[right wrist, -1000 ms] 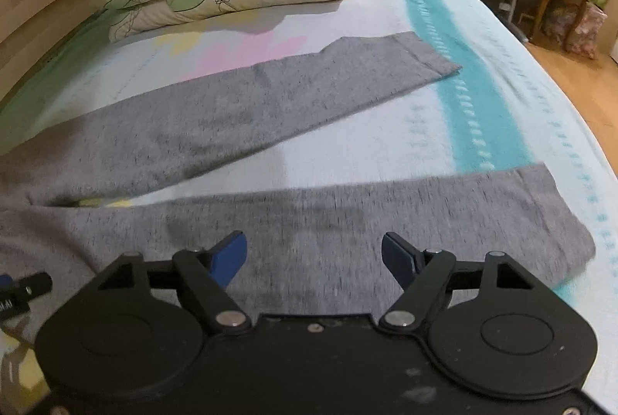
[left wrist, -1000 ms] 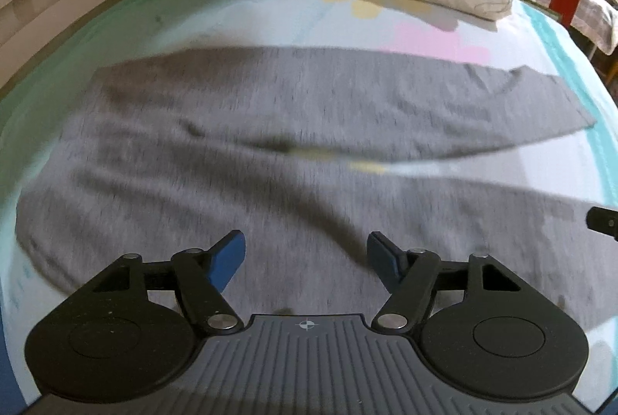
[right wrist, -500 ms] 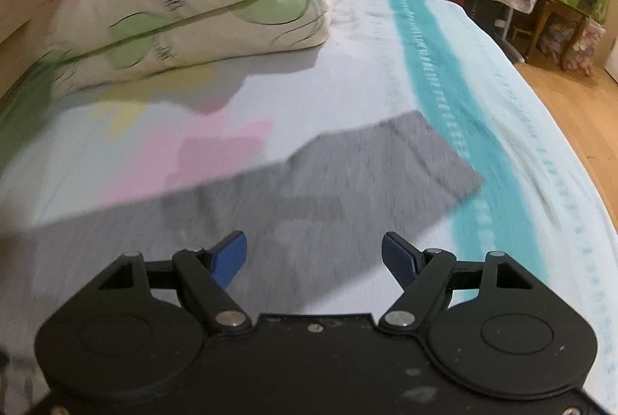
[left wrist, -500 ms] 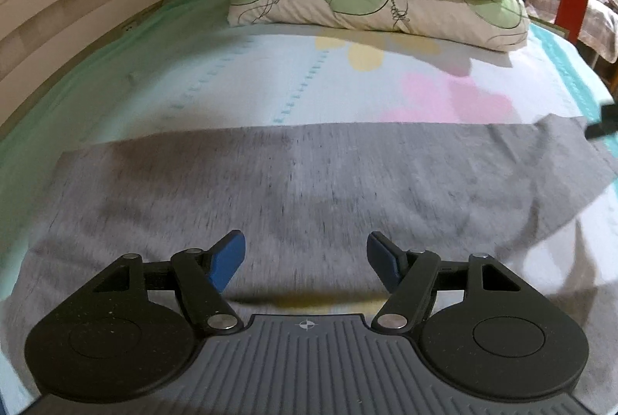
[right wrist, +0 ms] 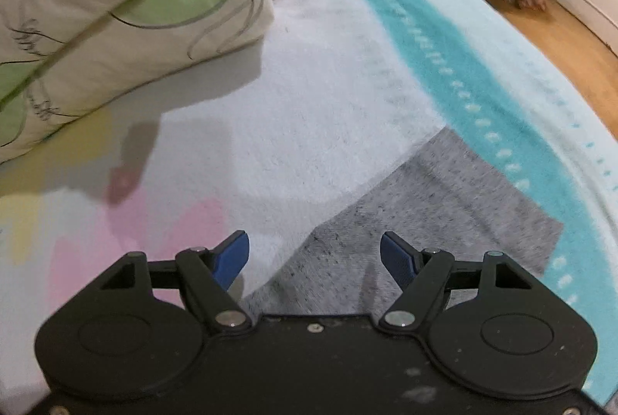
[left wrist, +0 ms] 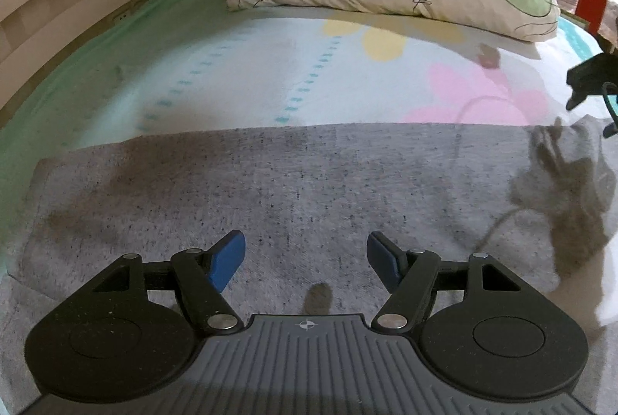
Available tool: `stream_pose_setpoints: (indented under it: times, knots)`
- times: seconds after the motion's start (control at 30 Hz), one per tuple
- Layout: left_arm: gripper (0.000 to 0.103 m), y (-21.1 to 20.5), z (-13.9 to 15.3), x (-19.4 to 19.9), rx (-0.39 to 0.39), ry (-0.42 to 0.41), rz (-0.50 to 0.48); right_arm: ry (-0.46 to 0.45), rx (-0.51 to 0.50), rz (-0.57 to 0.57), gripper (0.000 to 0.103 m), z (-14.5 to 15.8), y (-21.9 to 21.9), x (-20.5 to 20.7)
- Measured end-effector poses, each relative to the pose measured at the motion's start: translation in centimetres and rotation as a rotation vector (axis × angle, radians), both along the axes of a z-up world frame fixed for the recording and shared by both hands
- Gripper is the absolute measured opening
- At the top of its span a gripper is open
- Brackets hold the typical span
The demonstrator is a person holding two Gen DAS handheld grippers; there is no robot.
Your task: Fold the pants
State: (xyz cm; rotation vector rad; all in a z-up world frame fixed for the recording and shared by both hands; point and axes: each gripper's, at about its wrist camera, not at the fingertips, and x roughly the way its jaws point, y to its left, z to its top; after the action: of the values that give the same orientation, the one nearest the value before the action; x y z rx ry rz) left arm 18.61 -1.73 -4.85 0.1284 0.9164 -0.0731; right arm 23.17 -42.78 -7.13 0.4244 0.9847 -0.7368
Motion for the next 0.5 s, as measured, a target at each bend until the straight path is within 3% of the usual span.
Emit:
stream_pose_setpoints:
  times: [0.13, 0.17, 0.2, 0.23, 0.5]
  knots:
    - [0.069, -0.1, 0.3, 0.2, 0.006, -0.002, -0.004, 0.065, 0.038, -0.052, 0.051, -1.3, -0.3, -0.5]
    - [0.069, -0.1, 0.4, 0.3, 0.005, -0.004, -0.005, 0.057, 0.024, -0.043, 0.029, -1.2, -0.2, -0.8]
    - [0.069, -0.2, 0.5, 0.5, 0.004, -0.003, -0.005, 0.065, 0.015, -0.022, 0.015, -1.0, -0.1, -1.1]
    - [0.069, -0.2, 0.7, 0.5, -0.001, -0.001, -0.004, 0.064, 0.023, 0.003, 0.008, -0.7, -0.1, -1.6]
    - [0.069, -1.4, 2.5, 1.5, -0.076, -0.006, -0.018, -0.104, 0.110, 0.032, 0.005, 2.5, 0.7, -11.8]
